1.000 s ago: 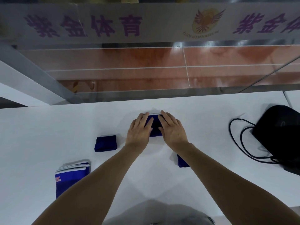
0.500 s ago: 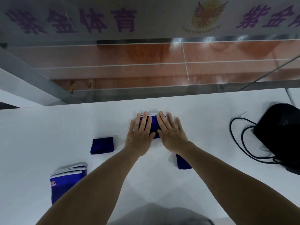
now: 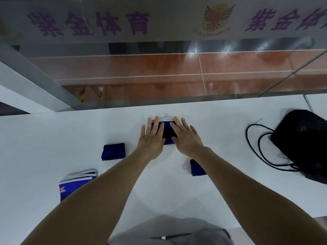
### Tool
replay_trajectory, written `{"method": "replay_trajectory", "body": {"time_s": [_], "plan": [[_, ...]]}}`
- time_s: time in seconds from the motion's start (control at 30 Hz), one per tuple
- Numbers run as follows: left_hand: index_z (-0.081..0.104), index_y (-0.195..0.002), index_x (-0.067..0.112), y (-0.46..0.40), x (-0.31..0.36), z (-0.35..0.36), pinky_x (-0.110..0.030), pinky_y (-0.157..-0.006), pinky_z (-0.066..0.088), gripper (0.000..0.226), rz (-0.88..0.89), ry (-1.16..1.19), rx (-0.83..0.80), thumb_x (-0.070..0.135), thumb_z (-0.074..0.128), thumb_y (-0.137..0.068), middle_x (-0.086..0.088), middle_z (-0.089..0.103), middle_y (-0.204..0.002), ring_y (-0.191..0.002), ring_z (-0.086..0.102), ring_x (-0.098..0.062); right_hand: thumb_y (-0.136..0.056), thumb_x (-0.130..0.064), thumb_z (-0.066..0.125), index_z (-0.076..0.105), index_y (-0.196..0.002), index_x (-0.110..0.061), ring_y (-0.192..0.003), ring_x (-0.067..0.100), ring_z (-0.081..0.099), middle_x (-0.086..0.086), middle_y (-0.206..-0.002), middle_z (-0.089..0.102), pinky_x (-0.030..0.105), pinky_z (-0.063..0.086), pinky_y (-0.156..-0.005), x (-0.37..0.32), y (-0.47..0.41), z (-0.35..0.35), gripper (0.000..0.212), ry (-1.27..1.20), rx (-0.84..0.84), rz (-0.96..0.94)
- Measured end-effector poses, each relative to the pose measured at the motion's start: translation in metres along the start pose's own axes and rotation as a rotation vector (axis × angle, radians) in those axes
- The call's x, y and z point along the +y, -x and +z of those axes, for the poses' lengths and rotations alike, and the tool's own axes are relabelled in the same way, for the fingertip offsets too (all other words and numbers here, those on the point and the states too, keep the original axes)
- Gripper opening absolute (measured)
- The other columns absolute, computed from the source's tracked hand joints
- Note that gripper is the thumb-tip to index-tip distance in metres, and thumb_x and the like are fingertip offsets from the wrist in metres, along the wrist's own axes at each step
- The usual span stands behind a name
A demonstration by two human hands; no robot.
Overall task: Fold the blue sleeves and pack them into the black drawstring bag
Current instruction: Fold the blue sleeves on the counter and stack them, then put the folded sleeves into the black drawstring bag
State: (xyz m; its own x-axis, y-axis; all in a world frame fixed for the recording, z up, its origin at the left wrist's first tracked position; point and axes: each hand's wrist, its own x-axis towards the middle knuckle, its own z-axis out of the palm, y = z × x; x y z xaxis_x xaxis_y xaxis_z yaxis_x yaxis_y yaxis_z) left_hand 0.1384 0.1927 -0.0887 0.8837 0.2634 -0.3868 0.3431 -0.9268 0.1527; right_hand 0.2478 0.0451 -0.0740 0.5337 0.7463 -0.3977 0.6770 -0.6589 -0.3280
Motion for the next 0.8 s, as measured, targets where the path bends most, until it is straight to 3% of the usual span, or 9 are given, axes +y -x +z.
{"method": "replay_trajectory", "body": {"time_s": [0.07, 0.13, 0.23, 0.3, 0.37, 0.47, 0.6, 0.8], "plan": [[0.005, -0.161, 0.013, 0.012, 0.007, -0.002, -0.054, -0.124, 0.006, 0.065, -0.037, 0.082, 0.050, 0.034, 0.035, -0.107, -0.012, -0.014, -0.168, -0.154, -0.012, -0.039, -0.109, -0.028, 0.039, 0.023, -0.161, -0.026, -0.159, 0.020, 0.006, -0.006, -0.172, 0.011, 0.043, 0.018, -0.126, 0.002, 0.014, -0.006, 0.055, -0.144, 0.070, 0.003], [0.019, -0.159, 0.014, 0.028, 0.019, -0.003, -0.052, -0.125, 0.013, 0.058, -0.065, 0.149, 0.123, 0.029, 0.039, -0.107, -0.014, 0.001, -0.168, -0.155, 0.001, -0.038, -0.109, -0.024, 0.040, 0.038, -0.155, -0.028, -0.156, 0.017, 0.020, -0.007, -0.167, 0.030, 0.039, 0.025, -0.123, 0.009, 0.033, -0.009, 0.047, -0.269, 0.142, 0.038], [0.037, -0.151, 0.017, 0.053, 0.041, 0.005, -0.044, -0.122, 0.027, 0.049, -0.089, 0.235, 0.184, 0.026, 0.047, -0.105, -0.009, 0.025, -0.163, -0.151, 0.023, -0.031, -0.105, -0.017, 0.047, 0.059, -0.136, -0.026, -0.138, 0.016, 0.046, -0.006, -0.147, 0.055, 0.032, 0.040, -0.113, 0.023, 0.070, -0.004, 0.035, -0.332, 0.238, 0.097], [0.041, -0.149, 0.018, 0.068, 0.053, 0.014, -0.040, -0.117, 0.034, 0.045, -0.079, 0.282, 0.170, 0.026, 0.048, -0.104, -0.007, 0.033, -0.158, -0.146, 0.031, -0.028, -0.101, -0.011, 0.052, 0.066, -0.124, -0.023, -0.126, 0.015, 0.053, -0.006, -0.133, 0.061, 0.027, 0.045, -0.103, 0.032, 0.094, 0.003, 0.029, -0.394, 0.296, 0.150], [0.044, -0.146, 0.017, 0.081, 0.061, 0.022, -0.037, -0.113, 0.039, 0.042, -0.073, 0.321, 0.137, 0.026, 0.046, -0.105, -0.007, 0.038, -0.152, -0.140, 0.037, -0.026, -0.097, -0.005, 0.054, 0.070, -0.117, -0.019, -0.121, 0.016, 0.054, -0.003, -0.126, 0.063, 0.027, 0.047, -0.097, 0.038, 0.114, 0.009, 0.028, -0.420, 0.360, 0.189], [0.045, -0.145, 0.018, 0.098, 0.066, 0.029, -0.036, -0.109, 0.042, 0.040, -0.092, 0.375, 0.081, 0.025, 0.043, -0.106, -0.006, 0.041, -0.149, -0.135, 0.040, -0.024, -0.095, -0.006, 0.060, 0.071, -0.118, -0.015, -0.123, 0.025, 0.054, 0.003, -0.126, 0.064, 0.039, 0.049, -0.101, 0.047, 0.136, 0.017, 0.027, -0.331, 0.420, 0.238], [0.044, -0.145, 0.019, 0.115, 0.064, 0.034, -0.036, -0.106, 0.044, 0.039, -0.086, 0.388, 0.030, 0.025, 0.041, -0.106, -0.005, 0.042, -0.148, -0.134, 0.041, -0.023, -0.097, -0.024, 0.062, 0.064, -0.131, -0.021, -0.127, 0.029, 0.048, 0.003, -0.137, 0.056, 0.045, 0.048, -0.102, 0.047, 0.152, 0.032, 0.034, -0.282, 0.274, 0.398], [0.049, -0.142, 0.019, 0.129, 0.044, 0.030, -0.037, -0.102, 0.047, 0.037, -0.180, 0.455, 0.056, 0.024, 0.044, -0.105, -0.004, 0.048, -0.143, -0.130, 0.046, -0.022, -0.100, -0.024, 0.059, 0.058, -0.136, -0.020, -0.124, 0.026, 0.049, 0.005, -0.138, 0.048, 0.041, 0.051, -0.102, 0.014, 0.147, 0.054, 0.036, -0.504, 0.220, 0.448]]}}
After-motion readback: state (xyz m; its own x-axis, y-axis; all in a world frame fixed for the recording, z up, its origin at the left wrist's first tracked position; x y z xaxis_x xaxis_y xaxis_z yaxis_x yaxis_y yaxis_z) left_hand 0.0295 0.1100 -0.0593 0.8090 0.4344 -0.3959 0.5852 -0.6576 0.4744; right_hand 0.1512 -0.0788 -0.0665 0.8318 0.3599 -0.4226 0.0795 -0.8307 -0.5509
